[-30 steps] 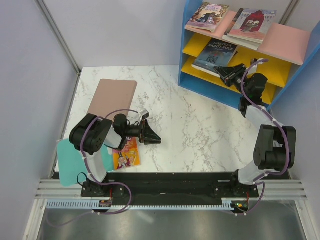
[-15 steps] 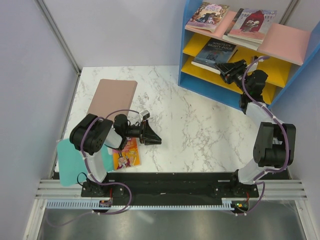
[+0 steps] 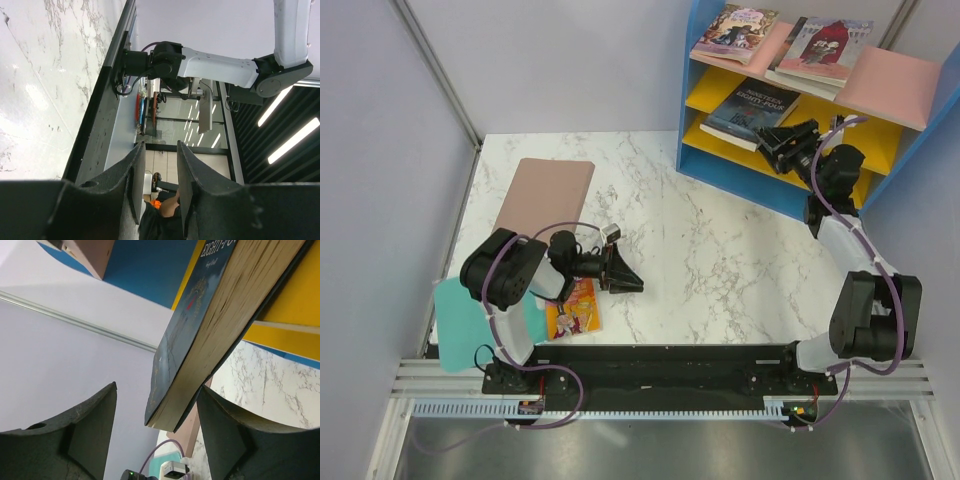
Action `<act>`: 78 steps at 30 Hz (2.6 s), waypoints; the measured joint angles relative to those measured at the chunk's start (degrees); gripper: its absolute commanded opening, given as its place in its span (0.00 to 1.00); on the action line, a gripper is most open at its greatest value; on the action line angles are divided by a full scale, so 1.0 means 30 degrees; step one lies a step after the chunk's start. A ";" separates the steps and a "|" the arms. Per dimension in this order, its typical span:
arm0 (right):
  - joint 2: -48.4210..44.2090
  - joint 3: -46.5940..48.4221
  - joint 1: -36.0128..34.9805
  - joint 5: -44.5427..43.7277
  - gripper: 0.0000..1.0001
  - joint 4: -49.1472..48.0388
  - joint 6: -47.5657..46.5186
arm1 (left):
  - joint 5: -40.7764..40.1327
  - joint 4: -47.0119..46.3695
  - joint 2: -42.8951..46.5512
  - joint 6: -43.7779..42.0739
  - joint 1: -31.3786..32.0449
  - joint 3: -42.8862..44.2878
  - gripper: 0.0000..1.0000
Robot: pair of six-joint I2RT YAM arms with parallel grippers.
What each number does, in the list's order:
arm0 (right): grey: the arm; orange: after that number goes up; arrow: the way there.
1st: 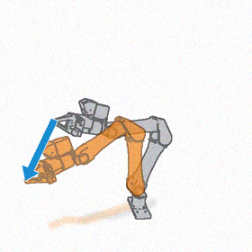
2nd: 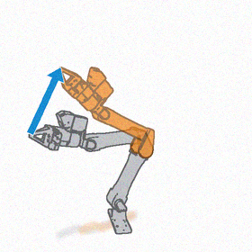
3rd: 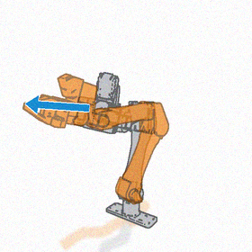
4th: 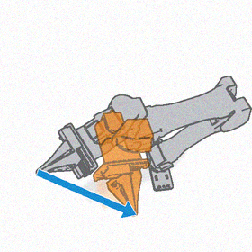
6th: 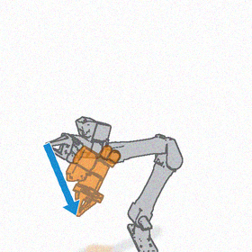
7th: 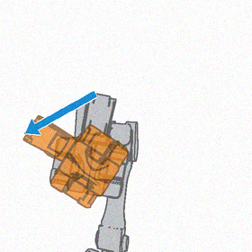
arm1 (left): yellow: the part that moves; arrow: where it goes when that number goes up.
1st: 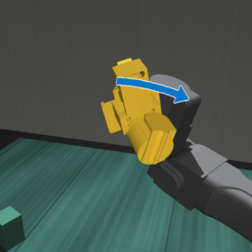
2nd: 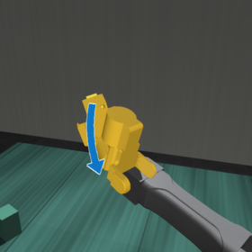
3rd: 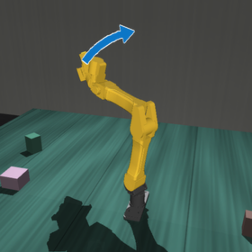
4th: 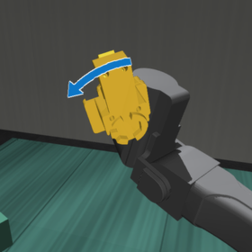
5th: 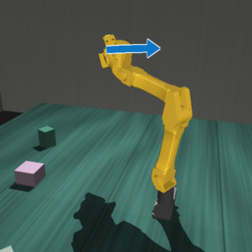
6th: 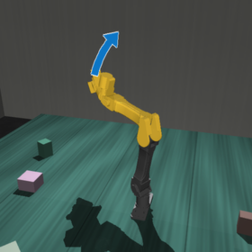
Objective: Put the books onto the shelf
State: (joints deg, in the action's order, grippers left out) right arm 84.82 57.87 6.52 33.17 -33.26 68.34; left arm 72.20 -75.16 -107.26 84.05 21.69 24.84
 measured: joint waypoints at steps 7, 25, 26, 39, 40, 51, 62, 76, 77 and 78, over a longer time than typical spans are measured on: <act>-0.1982 -0.0408 0.0015 -0.0612 0.78 0.3381 -0.1938 | -0.0015 0.0000 0.0000 -0.0131 0.0036 -0.0204 0.38; -0.2892 -0.0408 0.0029 -0.1311 0.11 0.6360 -0.3752 | -0.0029 0.0000 0.0000 -0.0233 0.0189 -0.0437 0.37; -0.2863 -0.0408 0.0029 -0.1311 0.11 0.6309 -0.3723 | -0.0022 0.0000 0.0000 -0.0240 0.0197 -0.0437 0.37; -0.1829 -0.0044 0.0022 -0.1698 0.15 0.5727 -0.3687 | -0.0022 0.0000 0.0000 -0.0357 0.0197 -0.0597 0.37; -0.1836 -0.0007 0.0022 -0.1734 0.16 0.5763 -0.3723 | -0.0022 0.0000 0.0000 -0.0386 0.0197 -0.0597 0.37; -0.5442 0.0080 0.0029 -0.2550 0.19 0.8262 -0.5734 | -0.0051 0.0000 -0.0182 -0.0794 0.0313 -0.1013 0.37; -0.4590 0.3745 -0.2943 -0.3228 0.00 1.3529 -1.0171 | -0.0262 0.0000 -0.0743 -0.1115 0.0874 -0.1129 0.36; 0.0270 0.8655 -0.7220 -0.5173 0.00 1.8986 -1.4804 | -0.0561 0.0000 -0.1406 -0.1486 0.1260 -0.1260 0.36; 0.0495 0.8655 -0.7373 -0.5428 0.00 1.9103 -1.4943 | -0.0561 0.0000 -0.1450 -0.1501 0.1282 -0.1260 0.36; 0.0699 0.8655 -0.7497 -0.5566 0.00 1.9198 -1.5074 | -0.0561 -0.0007 -0.1494 -0.1515 0.1311 -0.1260 0.36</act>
State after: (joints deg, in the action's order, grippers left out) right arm 86.91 83.83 -15.97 16.47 24.34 23.11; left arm 70.52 -75.18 -111.74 79.50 25.63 21.06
